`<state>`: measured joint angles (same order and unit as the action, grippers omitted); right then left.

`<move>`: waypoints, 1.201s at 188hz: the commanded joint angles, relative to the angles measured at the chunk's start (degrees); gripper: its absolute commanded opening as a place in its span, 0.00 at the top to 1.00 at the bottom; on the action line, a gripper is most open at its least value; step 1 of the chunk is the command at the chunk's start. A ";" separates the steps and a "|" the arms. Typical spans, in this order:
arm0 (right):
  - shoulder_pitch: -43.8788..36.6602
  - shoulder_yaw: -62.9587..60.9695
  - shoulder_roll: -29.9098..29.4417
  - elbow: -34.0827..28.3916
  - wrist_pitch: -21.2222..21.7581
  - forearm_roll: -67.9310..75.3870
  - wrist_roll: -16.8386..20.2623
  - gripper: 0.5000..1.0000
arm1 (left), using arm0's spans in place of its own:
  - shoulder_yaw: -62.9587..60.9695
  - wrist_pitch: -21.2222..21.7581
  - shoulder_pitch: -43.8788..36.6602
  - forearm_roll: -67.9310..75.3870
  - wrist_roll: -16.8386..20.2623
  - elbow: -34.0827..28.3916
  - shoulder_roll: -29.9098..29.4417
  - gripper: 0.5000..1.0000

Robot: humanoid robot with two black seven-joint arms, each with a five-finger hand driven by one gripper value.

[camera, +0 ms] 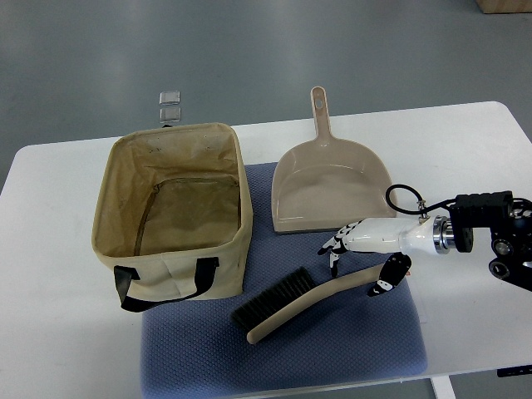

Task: Put pink broom in yellow bag with right hand
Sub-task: 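Close the right hand fingers around the beige brush handle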

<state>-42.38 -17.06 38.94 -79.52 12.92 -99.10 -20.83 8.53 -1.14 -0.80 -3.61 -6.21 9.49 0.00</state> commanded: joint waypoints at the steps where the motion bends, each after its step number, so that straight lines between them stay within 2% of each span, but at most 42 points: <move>1: 0.46 -0.08 -0.26 0.15 -0.26 -1.01 0.00 0.34 | 0.00 0.00 0.01 0.00 0.06 0.00 0.00 0.00; 55: 1.07 -0.17 -0.79 1.38 -1.67 -1.62 0.00 0.50 | 0.00 0.00 0.01 0.00 0.06 0.00 0.00 0.00; 80: 1.16 -0.17 -0.62 1.38 -1.76 -1.71 -0.09 0.69 | 0.00 0.00 0.01 0.00 -0.03 0.00 0.00 0.00; 105: 1.07 -0.17 -0.44 1.38 -1.76 -1.62 -0.44 0.78 | 0.00 0.00 0.01 0.00 -0.03 0.00 0.00 0.00; 143: 0.99 -0.26 -0.18 1.38 -1.67 -1.54 -1.23 0.99 | 0.00 0.00 0.01 0.00 0.06 0.00 0.00 0.00; 226: 0.28 -2.45 1.58 1.38 -2.63 -0.48 -5.36 1.00 | 0.00 0.00 0.01 0.00 0.06 0.00 0.00 0.00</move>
<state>-41.79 -18.17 39.63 -78.13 10.82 -100.01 -24.95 8.53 -1.14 -0.79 -3.60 -6.20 9.49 0.00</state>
